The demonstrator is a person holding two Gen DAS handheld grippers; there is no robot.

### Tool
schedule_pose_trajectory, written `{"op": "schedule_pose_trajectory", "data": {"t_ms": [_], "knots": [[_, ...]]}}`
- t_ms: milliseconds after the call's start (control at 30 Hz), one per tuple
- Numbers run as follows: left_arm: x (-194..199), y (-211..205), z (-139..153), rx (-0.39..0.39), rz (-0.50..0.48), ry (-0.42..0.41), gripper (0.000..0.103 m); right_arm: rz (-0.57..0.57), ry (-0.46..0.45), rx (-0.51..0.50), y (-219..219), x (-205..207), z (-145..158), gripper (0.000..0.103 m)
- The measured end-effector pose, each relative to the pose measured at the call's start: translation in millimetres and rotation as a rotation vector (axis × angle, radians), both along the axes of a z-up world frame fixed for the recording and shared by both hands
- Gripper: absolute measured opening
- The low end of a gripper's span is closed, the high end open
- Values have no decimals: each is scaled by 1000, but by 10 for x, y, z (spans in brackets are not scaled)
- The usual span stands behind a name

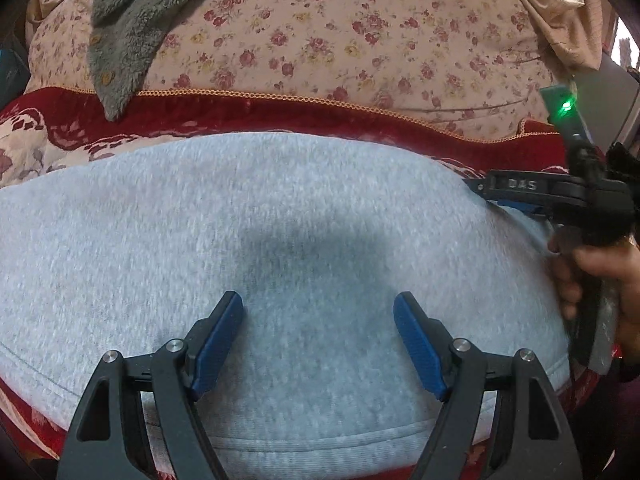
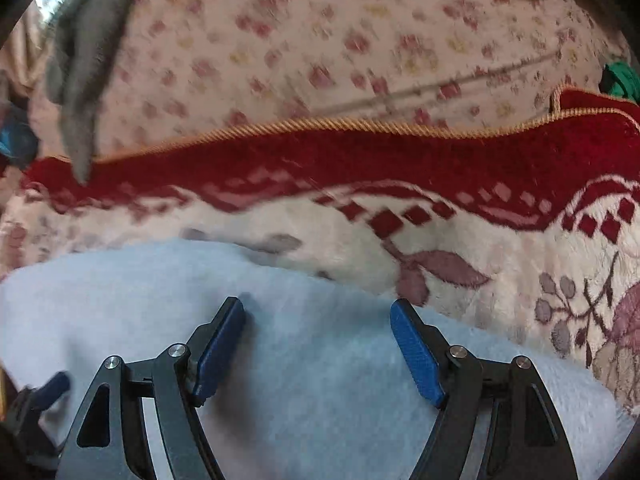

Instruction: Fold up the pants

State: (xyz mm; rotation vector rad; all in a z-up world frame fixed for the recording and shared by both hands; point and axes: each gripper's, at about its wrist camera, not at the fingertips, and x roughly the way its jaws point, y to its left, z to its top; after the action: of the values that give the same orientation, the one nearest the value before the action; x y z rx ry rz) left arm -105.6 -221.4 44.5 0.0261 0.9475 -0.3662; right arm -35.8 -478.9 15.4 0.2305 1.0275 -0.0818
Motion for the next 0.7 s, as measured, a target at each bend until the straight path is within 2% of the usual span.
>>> {"op": "schedule_pose_trajectory", "data": {"t_ms": [100,267,433,700], "knots": [[-13,-12,3,0,0,-12,78,-23,22,-13,-70,50,-64,80],[-20,58,66,-8,24,-30,78,-38,-32,-35,-41,-141,174,80],[-10,213,172,-4,80,-59,81,-6,-91,47,71,-457,418,81],[-55,496,319,6,159,-102,81,59,-102,136,466,-686,466,84]]}}
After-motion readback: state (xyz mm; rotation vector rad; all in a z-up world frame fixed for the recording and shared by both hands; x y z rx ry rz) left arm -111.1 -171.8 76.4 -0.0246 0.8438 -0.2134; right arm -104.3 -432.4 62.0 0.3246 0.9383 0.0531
